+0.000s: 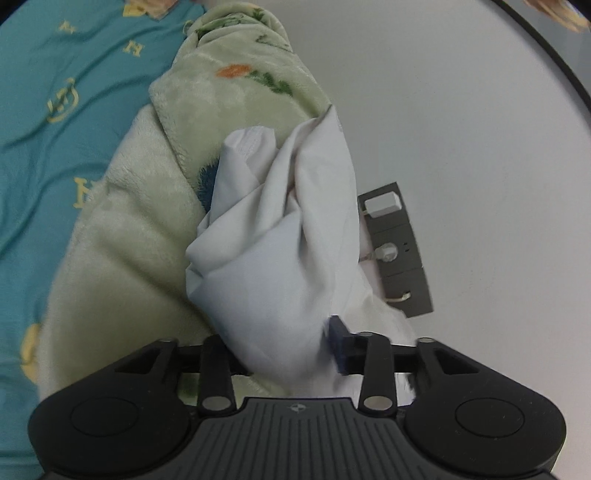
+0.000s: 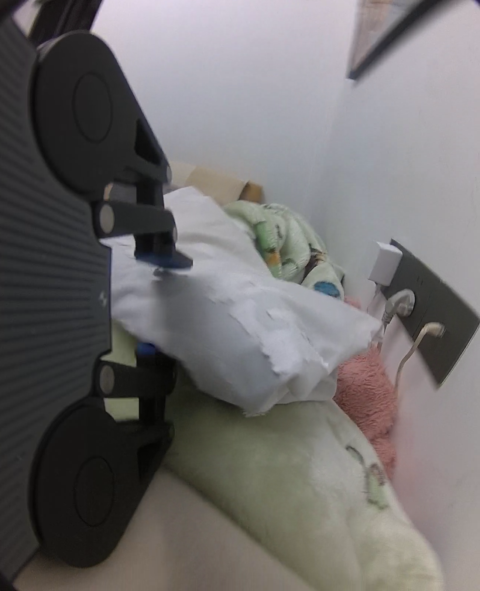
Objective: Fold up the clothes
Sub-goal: 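Carry the folded shirt with both grippers onto the green blanket, then open both grippers and release the shirt on the blanket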
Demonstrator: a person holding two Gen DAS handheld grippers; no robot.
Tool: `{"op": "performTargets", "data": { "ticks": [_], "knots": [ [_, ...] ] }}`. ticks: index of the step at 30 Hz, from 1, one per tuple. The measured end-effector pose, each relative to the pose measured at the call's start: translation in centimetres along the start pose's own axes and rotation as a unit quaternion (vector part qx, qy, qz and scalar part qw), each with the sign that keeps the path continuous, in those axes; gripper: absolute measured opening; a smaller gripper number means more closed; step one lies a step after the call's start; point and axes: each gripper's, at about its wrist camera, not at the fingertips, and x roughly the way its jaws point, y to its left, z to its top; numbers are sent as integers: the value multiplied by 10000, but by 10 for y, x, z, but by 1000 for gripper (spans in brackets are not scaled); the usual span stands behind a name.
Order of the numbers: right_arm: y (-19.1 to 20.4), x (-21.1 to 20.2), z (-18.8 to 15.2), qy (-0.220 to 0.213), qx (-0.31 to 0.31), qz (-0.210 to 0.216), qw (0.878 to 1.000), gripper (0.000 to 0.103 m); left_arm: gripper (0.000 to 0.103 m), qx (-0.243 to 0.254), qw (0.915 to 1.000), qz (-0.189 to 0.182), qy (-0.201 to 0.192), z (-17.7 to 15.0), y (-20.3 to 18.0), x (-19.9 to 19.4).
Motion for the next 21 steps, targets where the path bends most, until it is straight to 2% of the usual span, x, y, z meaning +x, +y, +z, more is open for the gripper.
{"op": "performTargets", "data": {
  "ticks": [1, 3, 7, 11, 15, 16, 21],
  "knots": [
    [4, -7, -2, -36, -142, -11, 9999, 61, 59, 156, 9998, 94, -17, -3, -5, -5],
    [12, -20, -5, -128, -376, -91, 9992, 70, 77, 467, 9986, 236, -83, -8, -15, -16],
    [23, -42, -12, -186, -761, -239, 9966, 72, 84, 1003, 9933, 495, -273, -23, -38, -43],
    [35, -64, -23, -300, -1180, -395, 9918, 73, 101, 1341, 9883, 582, -440, -35, -55, -67],
    [47, -87, -35, -394, -1507, -375, 9871, 75, 103, 1698, 9795, 816, -712, -52, -79, -102],
    [50, -93, -38, -431, -1589, -365, 9857, 85, 103, 1789, 9770, 869, -768, -54, -83, -108],
    [69, -124, -55, -623, -2081, -362, 9755, 85, 103, 2310, 9605, 1113, -1082, -79, -109, -146]
  ]
}}
